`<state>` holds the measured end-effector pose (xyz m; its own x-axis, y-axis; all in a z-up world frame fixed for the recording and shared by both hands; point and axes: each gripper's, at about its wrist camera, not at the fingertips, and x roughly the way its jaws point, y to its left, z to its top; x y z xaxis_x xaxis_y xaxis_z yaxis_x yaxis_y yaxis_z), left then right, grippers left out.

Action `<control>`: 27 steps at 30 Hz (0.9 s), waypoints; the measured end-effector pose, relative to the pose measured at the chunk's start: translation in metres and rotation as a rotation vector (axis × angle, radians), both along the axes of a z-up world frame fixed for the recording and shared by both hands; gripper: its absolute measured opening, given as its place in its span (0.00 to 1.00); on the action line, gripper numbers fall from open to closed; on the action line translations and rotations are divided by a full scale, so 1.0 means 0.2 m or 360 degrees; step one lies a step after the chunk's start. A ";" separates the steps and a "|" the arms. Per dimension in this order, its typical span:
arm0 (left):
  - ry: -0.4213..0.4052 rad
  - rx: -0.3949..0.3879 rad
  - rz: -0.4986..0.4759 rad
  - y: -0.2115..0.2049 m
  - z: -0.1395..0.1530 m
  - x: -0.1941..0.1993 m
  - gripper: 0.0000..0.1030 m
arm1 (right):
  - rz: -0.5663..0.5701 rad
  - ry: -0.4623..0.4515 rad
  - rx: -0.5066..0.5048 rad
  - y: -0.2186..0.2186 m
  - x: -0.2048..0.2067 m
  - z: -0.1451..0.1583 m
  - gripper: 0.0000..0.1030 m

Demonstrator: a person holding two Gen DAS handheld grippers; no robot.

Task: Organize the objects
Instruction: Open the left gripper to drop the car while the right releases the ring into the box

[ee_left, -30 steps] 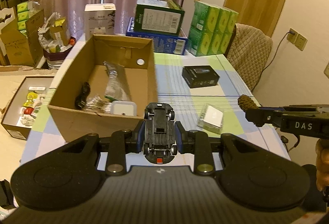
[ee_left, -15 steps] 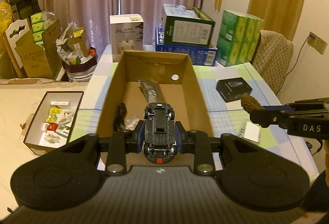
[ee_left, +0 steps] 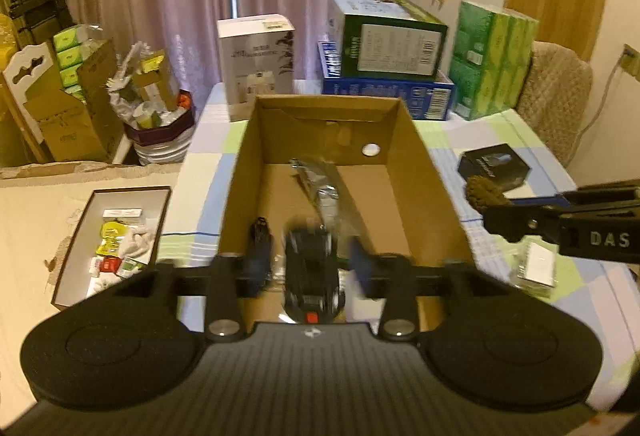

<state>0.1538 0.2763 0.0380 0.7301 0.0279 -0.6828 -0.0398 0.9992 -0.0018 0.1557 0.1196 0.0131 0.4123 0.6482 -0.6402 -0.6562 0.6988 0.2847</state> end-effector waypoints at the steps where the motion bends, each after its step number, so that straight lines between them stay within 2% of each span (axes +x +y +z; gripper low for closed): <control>1: -0.0002 -0.0002 0.0004 0.01 0.00 0.00 0.47 | 0.0000 0.0004 -0.0001 0.00 0.00 -0.01 0.14; 18: -0.0016 -0.0055 0.0081 0.10 -0.01 -0.11 0.48 | 0.0027 0.0045 0.0017 0.04 -0.02 -0.05 0.15; 23: -0.0016 -0.0062 0.0089 0.10 -0.02 -0.12 0.50 | 0.0027 0.0054 0.0072 0.05 0.00 -0.05 0.15; 25: -0.0019 -0.0064 0.0099 0.10 -0.03 -0.12 0.57 | 0.0048 0.0077 0.0126 0.05 0.01 -0.05 0.32; 26: -0.0023 -0.0064 0.0105 0.10 -0.03 -0.12 0.60 | 0.0034 0.0084 0.0152 0.04 0.02 -0.05 0.55; 27: -0.0024 -0.0066 0.0108 0.10 -0.03 -0.11 0.60 | 0.0012 0.0085 0.0183 0.03 0.02 -0.05 0.70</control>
